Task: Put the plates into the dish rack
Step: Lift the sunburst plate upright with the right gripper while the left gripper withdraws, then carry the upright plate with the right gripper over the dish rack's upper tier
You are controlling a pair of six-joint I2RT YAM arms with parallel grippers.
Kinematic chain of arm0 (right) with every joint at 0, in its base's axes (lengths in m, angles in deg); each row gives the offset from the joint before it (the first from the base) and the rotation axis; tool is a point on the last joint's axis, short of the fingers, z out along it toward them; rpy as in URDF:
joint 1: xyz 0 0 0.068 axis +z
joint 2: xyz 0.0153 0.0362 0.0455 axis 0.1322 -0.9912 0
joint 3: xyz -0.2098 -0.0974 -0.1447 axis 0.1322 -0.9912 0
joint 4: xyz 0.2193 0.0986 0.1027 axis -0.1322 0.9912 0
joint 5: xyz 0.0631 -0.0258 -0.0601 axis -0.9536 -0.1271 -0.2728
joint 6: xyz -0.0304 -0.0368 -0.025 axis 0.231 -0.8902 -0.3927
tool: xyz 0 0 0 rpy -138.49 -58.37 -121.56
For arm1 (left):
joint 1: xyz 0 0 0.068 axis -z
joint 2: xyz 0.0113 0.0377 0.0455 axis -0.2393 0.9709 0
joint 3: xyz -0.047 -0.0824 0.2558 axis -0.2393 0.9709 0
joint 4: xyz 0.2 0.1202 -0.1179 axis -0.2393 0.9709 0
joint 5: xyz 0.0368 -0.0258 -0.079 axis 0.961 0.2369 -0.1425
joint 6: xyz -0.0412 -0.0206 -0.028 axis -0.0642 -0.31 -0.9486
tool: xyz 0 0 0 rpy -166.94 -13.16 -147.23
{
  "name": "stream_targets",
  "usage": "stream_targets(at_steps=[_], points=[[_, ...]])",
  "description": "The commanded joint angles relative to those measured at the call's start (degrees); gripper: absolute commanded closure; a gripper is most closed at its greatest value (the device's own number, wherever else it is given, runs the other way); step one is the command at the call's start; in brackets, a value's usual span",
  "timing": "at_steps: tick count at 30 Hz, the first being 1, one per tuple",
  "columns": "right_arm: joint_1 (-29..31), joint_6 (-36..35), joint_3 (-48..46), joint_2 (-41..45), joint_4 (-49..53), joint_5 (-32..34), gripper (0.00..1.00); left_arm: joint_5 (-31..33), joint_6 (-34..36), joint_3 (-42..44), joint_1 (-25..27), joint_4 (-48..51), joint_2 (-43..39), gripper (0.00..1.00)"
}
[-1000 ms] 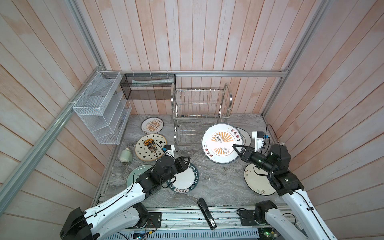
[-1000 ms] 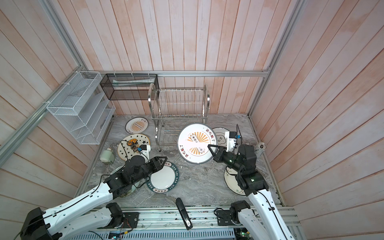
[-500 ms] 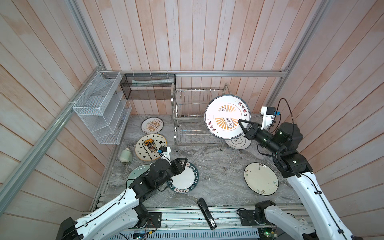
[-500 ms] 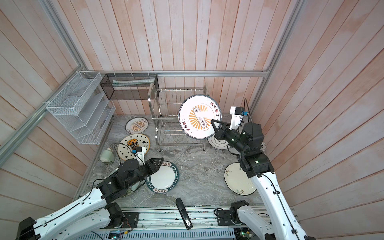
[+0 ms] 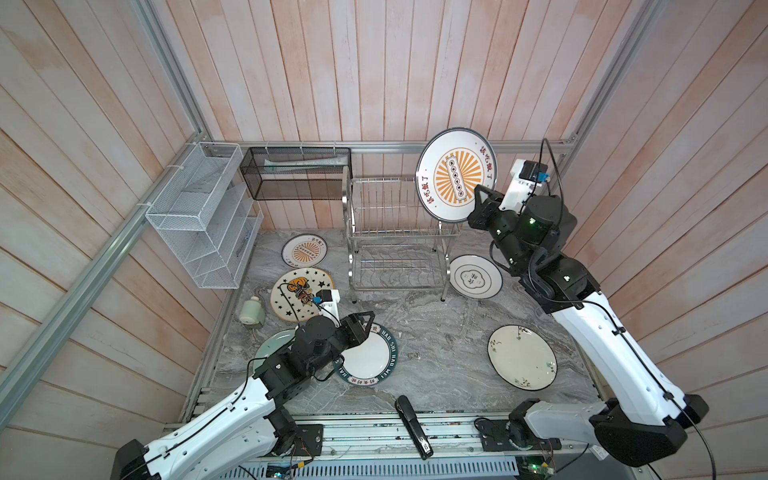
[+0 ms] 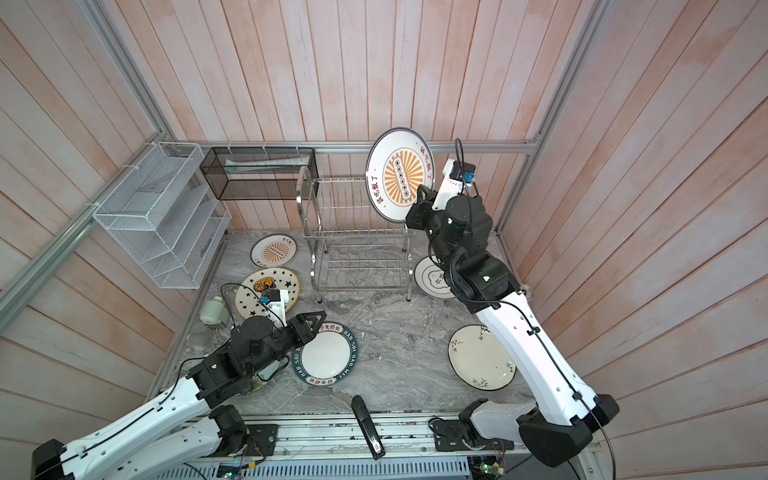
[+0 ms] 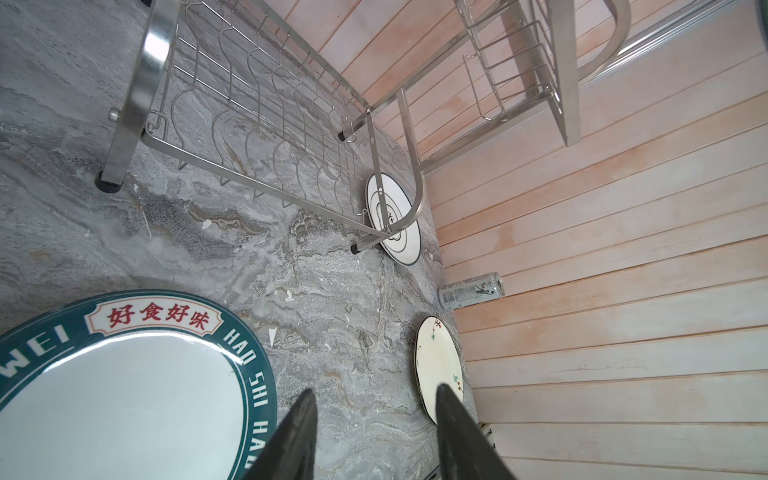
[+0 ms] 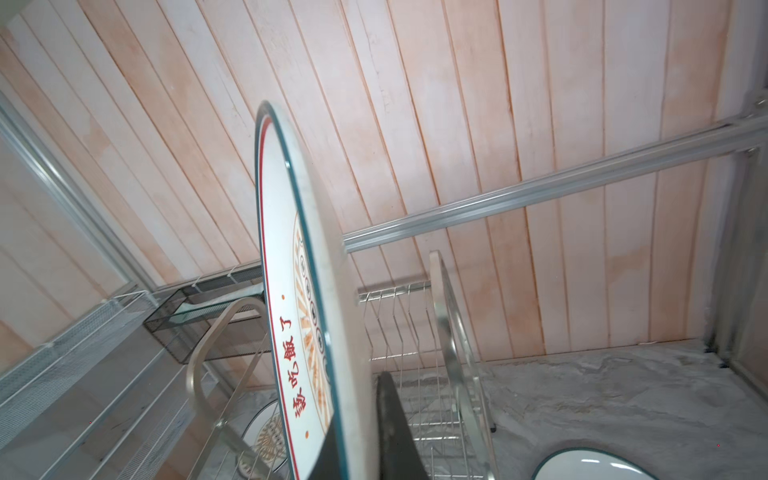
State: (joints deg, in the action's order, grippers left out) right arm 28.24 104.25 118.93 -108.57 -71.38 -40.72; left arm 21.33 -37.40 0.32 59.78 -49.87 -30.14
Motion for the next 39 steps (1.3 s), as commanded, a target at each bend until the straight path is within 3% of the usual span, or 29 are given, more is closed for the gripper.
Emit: stream_targets(at_steps=[1,12,25,30,39], points=[[4.24,-8.23,5.43,-3.23,-2.26,17.38,1.00,-0.71,0.04,-0.11,0.27,-1.65,0.48,0.52],[12.80,-30.96,19.39,-18.95,-12.02,39.19,1.00,-1.88,-0.68,-0.21,0.43,-2.75,3.44,0.52],[12.91,-43.77,28.78,-29.60,-17.92,45.89,1.00,-0.95,-1.34,0.84,0.38,-0.83,2.28,0.52],[12.25,-43.10,32.27,-32.45,-15.34,46.56,1.00,-0.80,-1.54,1.10,0.34,-0.66,1.65,0.52],[8.68,-28.07,35.08,-33.32,2.41,41.28,1.00,0.02,-1.63,1.46,0.36,0.18,0.89,0.52]])
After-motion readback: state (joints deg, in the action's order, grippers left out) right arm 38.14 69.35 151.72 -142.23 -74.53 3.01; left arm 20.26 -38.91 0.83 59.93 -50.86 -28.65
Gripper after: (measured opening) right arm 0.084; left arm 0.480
